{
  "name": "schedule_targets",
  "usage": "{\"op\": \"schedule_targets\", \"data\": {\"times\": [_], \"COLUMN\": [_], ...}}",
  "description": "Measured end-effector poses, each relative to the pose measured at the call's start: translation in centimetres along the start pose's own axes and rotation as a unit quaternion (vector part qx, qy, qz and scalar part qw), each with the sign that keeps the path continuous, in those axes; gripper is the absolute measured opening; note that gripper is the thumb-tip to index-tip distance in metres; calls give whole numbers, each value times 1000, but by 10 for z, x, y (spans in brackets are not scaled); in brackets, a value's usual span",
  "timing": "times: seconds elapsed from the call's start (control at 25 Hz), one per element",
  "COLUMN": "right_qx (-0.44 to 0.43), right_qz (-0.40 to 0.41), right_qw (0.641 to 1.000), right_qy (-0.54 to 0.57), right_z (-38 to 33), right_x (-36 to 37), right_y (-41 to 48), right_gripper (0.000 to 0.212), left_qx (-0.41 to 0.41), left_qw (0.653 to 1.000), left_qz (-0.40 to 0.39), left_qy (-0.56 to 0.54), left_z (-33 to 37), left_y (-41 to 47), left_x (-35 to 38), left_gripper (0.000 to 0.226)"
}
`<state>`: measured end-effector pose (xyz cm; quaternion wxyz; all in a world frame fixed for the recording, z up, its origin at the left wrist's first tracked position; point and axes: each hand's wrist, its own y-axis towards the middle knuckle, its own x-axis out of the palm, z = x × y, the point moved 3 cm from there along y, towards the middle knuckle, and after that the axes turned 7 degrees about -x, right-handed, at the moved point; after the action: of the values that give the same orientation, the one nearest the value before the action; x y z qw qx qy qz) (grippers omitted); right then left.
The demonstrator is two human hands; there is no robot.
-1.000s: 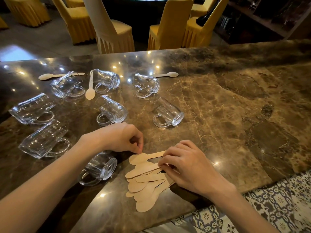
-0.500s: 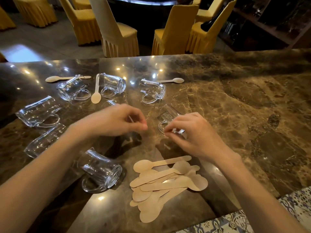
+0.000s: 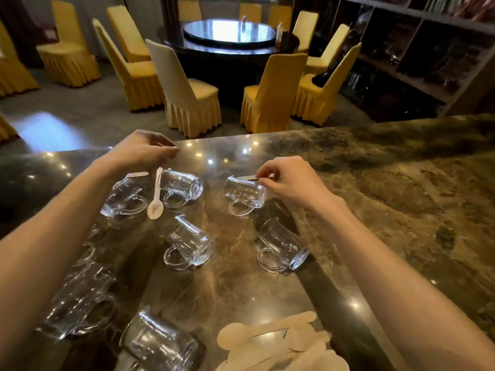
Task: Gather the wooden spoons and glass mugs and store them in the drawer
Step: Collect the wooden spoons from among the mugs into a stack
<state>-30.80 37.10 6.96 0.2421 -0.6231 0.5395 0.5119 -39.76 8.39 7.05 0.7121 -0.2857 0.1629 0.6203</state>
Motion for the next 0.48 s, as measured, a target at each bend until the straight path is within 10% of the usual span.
{"op": "schedule_targets", "data": {"times": [0.48], "right_qx": [35], "right_qz": [-118], "right_qw": [991], "right_qy": [-59], "right_z": [52], "right_x": [47], "right_y": [70], "right_gripper": [25], "left_qx": [-115], "left_qw": [928], "left_qz": [40], "left_qy": [351], "left_z": [-43], "left_y": [78], "left_x": [0], "left_gripper": [38]}}
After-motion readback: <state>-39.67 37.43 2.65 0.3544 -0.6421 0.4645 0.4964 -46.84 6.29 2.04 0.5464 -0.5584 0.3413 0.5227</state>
